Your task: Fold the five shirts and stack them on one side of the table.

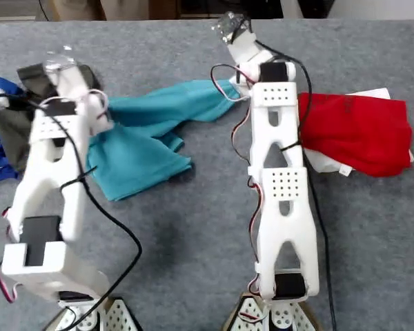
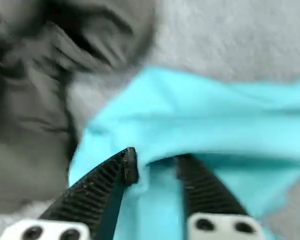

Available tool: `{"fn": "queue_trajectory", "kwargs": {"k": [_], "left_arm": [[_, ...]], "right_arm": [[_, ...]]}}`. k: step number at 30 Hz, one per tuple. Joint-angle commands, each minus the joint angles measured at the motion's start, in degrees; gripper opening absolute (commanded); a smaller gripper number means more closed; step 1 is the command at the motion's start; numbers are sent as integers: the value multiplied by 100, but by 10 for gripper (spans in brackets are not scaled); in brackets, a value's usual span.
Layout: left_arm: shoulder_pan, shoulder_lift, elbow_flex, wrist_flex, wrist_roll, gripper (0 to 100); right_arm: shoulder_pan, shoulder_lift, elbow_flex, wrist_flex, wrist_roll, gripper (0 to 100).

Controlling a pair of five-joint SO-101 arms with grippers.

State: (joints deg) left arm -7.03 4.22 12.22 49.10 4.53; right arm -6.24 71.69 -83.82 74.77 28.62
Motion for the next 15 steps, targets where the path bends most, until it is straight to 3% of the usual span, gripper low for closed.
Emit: {"fn": "queue_trajectory", "kwargs": {"k": [1,4,9,12,15], "left_arm": [[343,-57,-703,677,695,237],[870,-57,-1354,1538,1213,240],[2312,-4,-2629,3182,1301,239],[2980,13,-2470,3051,1266,239],[3068,4,-1697,2215,1240,239]], "right_arm": [[-48,-22,-154,-167,-35,2],[-31,-4,-119,-273,-343,2],[-13,92,-145,-413,-413,3],[13,163,-154,-510,-404,3],[180,163,-154,-598,-422,3]]}}
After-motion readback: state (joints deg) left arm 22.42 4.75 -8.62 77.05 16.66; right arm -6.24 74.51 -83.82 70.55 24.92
